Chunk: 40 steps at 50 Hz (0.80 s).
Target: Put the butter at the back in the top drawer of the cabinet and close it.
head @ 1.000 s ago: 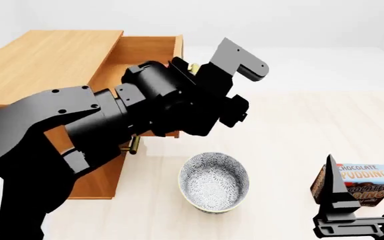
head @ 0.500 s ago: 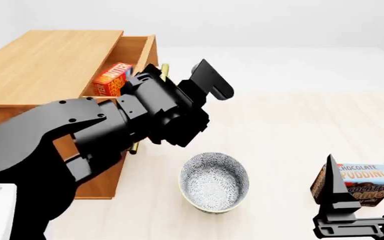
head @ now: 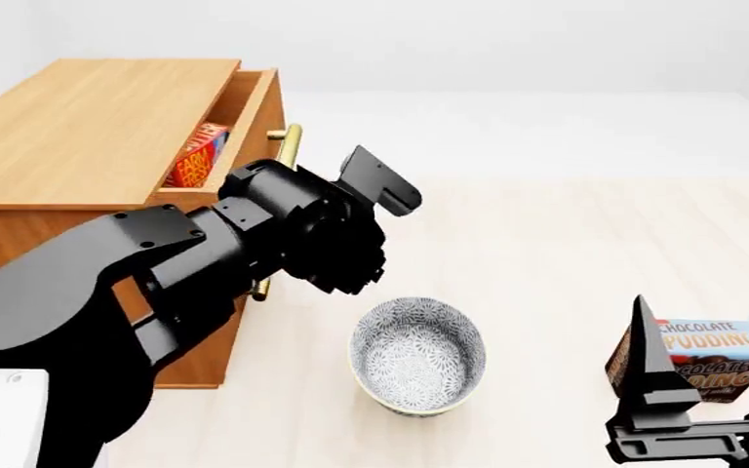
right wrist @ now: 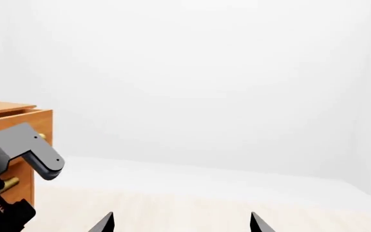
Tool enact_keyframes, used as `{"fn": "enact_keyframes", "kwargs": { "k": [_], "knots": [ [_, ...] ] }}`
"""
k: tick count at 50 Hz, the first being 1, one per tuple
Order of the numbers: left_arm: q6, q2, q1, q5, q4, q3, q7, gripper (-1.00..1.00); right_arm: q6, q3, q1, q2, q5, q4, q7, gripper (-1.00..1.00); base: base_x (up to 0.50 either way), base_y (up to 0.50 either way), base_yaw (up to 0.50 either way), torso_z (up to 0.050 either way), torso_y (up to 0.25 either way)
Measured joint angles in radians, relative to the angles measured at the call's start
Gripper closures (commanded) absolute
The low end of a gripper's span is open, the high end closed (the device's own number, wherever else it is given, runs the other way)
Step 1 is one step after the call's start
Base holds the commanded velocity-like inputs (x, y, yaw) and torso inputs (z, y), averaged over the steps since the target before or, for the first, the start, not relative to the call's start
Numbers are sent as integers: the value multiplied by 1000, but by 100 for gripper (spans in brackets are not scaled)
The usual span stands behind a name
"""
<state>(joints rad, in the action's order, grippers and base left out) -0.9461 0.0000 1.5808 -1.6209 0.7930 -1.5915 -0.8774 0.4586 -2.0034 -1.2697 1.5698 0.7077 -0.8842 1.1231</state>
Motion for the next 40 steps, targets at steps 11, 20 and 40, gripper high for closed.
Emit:
{"fn": "enact_keyframes", "kwargs": {
  "k": [11, 20, 40],
  "knots": [
    [4, -35, 1, 3, 28, -2, -33, -100, -18, 8, -7, 1, 8, -15, -2, -100, 0, 0, 0, 0, 0],
    [9, -82, -10, 30, -2, -25, -129, -100, -43, 17, -14, 1, 12, -37, 2, -100, 0, 0, 0, 0, 0],
    [4, -86, -43, 62, -10, -69, -254, -100, -94, 36, -28, 0, 17, -87, 7, -100, -1, 0, 1, 0, 0]
  ]
}}
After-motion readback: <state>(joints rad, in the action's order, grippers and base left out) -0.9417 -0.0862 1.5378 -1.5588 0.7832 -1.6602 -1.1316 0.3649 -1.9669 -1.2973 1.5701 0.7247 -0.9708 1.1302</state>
